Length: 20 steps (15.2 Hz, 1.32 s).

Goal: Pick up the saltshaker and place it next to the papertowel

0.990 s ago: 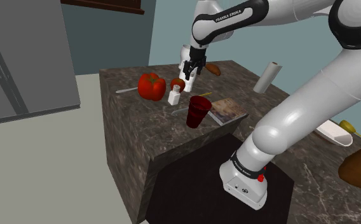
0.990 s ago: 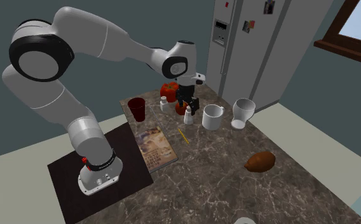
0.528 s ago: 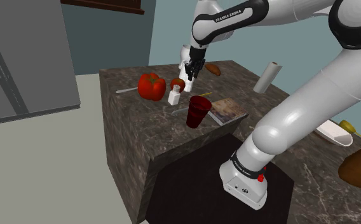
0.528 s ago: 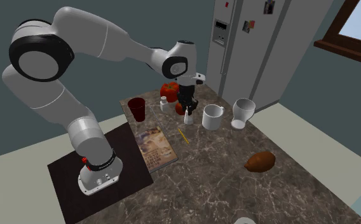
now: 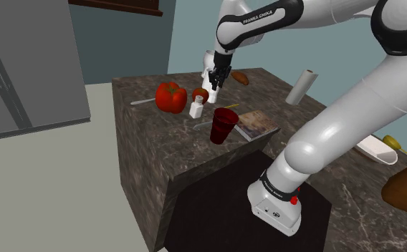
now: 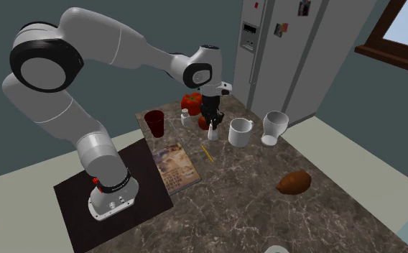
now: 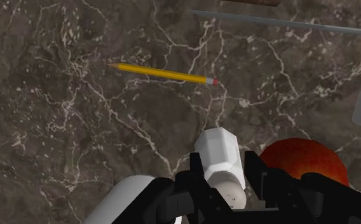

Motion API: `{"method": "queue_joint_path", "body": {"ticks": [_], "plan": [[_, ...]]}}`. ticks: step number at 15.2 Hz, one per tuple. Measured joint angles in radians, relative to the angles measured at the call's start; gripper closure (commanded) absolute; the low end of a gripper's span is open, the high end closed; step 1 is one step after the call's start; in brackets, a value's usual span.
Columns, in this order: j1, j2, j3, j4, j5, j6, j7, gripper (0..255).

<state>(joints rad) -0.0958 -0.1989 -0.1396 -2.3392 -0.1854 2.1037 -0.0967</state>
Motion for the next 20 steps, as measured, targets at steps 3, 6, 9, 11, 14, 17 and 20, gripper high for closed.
{"method": "queue_joint_path", "body": {"ticks": [3, 6, 9, 11, 14, 17, 20], "plan": [[0.001, -0.014, 0.001, 0.019, 0.002, -0.033, -0.004, 255], [0.001, -0.030, 0.002, 0.047, 0.004, -0.077, -0.010, 255], [0.002, -0.042, 0.005, 0.076, 0.006, -0.117, -0.014, 255], [0.003, -0.052, 0.006, 0.094, 0.007, -0.145, -0.017, 255], [0.004, -0.060, 0.008, 0.126, 0.010, -0.186, -0.020, 255], [0.004, -0.067, 0.009, 0.160, 0.011, -0.226, -0.027, 255], [0.005, -0.072, 0.012, 0.195, 0.014, -0.266, -0.030, 255]]}}
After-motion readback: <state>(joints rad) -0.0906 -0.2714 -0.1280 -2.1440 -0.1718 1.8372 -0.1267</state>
